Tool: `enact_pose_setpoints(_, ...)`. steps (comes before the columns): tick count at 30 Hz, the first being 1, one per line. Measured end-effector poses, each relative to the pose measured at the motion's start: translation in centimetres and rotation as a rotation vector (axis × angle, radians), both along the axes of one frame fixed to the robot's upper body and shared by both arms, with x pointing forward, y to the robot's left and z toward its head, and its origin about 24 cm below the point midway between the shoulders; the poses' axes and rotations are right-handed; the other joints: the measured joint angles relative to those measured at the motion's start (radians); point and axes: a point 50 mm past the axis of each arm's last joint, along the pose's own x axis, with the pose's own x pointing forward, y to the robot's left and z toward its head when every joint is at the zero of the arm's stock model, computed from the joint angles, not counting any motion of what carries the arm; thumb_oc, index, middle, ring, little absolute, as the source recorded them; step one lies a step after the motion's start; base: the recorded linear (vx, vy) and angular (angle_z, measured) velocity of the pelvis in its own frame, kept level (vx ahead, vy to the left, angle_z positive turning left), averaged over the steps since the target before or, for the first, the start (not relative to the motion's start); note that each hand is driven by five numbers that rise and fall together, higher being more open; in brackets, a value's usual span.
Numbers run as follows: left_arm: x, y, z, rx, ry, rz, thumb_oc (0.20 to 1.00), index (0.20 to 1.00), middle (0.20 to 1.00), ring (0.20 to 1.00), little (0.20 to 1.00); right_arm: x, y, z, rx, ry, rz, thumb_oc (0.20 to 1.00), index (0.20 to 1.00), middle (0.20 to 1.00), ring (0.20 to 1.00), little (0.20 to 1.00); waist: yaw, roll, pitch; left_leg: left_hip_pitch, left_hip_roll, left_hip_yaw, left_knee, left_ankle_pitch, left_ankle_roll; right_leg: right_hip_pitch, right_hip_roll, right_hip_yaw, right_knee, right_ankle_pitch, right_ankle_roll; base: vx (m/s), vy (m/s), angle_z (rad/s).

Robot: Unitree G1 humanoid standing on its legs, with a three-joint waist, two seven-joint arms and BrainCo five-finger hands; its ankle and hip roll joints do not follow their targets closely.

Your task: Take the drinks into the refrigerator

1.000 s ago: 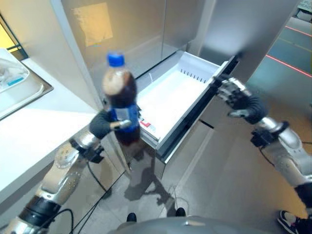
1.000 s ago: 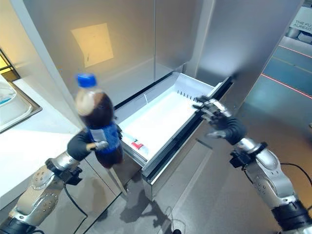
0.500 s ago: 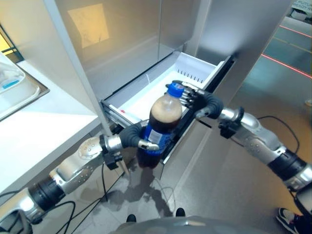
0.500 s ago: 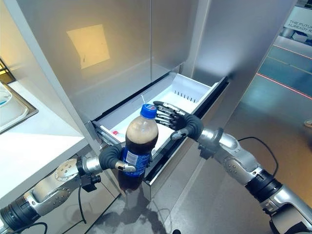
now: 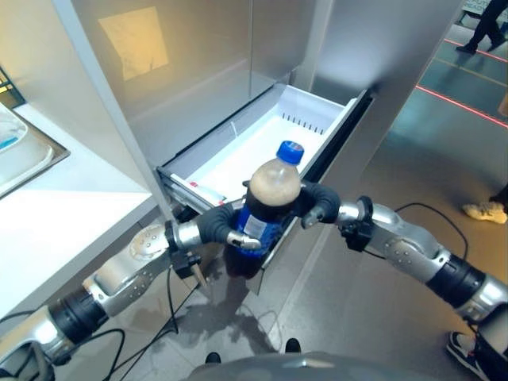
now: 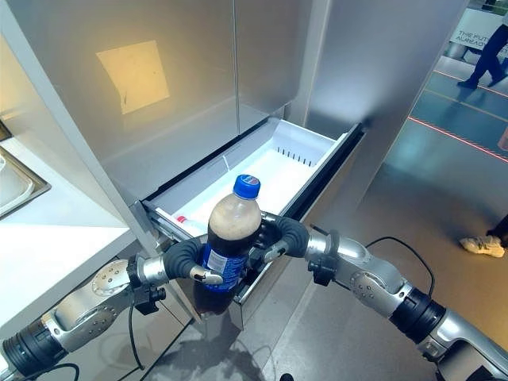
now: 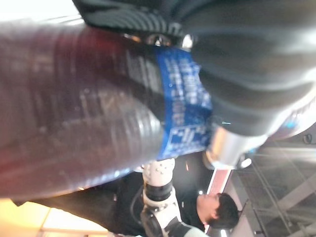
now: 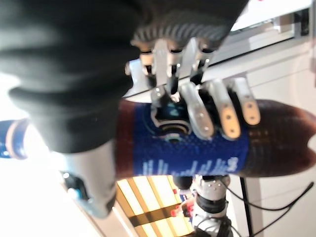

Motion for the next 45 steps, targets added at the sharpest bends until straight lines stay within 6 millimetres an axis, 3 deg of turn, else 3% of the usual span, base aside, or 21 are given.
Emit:
enact_pose_setpoints(14, -0.2, -0.1, -0.1, 0.006, 0.001, -0.026, 0.200, 0.200, 0.200, 0.200, 0.200, -0.3, -0.2, 0.3, -0.018, 0.022, 0.025, 1.000, 1.000, 1.000, 1.000, 1.000, 0.006, 0.000, 0.000, 0.001, 0.000, -0.002, 0.000, 0.000, 0.000, 0.001, 0.000, -0.002, 0.000, 0.000, 0.000, 0.00, 0.000, 0.00)
enact_pose_setpoints(45, 0.2, -0.9, 0.1, -0.095, -0.022, 0.023, 0.200, 0.200, 0.200, 0.200, 0.200, 0.1, 3.1, 0.1, 0.184, 0.053, -0.019, 1.000, 1.000, 1.000, 1.000, 1.000, 0.029, 0.018, -0.023, 0.016, -0.001, -0.007, 0.000, 0.000, 0.000, 0.014, 0.000, 0.000, 0.000, 0.002, -0.002, 0.00, 0.000, 0.00)
